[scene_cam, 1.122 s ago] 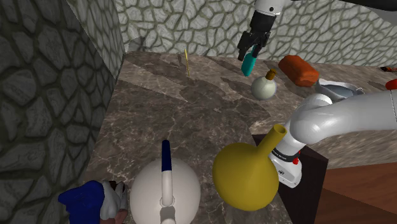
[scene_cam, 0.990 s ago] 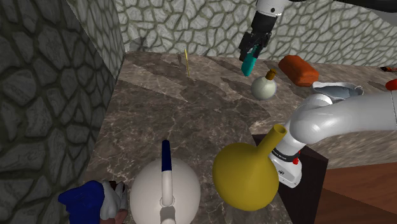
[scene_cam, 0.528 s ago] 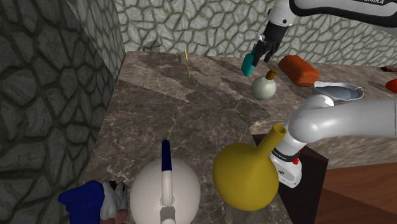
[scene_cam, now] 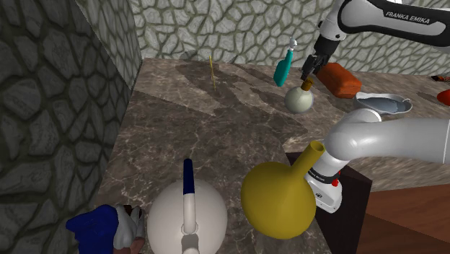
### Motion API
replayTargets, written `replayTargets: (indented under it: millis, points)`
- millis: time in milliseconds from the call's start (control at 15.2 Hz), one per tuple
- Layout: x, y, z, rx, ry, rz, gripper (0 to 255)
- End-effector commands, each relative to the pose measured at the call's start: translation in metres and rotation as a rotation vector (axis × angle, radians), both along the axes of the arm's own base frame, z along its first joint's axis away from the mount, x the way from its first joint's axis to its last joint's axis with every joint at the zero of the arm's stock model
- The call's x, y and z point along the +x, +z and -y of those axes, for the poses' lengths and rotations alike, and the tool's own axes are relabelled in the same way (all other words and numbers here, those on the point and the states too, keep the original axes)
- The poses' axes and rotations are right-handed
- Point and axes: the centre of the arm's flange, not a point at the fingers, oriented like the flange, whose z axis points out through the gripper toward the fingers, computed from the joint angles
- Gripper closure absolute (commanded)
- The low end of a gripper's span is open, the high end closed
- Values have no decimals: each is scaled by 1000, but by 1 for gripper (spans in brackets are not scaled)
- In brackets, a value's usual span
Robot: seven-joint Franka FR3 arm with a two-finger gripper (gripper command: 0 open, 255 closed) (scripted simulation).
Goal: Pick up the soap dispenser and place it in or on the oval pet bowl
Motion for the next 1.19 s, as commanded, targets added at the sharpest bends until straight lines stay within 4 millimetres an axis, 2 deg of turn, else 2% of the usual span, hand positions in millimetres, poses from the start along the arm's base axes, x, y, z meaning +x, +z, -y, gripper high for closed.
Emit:
replayTargets:
  millis: [0,462,924,990,1122]
  points:
    - [-4,-9,11,-6,2,0,0]
    - [-3,-44,12,-6,2,0,0]
    - [-3,-44,12,-6,2,0,0]
    - [-3,-44,12,-6,2,0,255]
    - [-3,-44,12,-6,2,0,255]
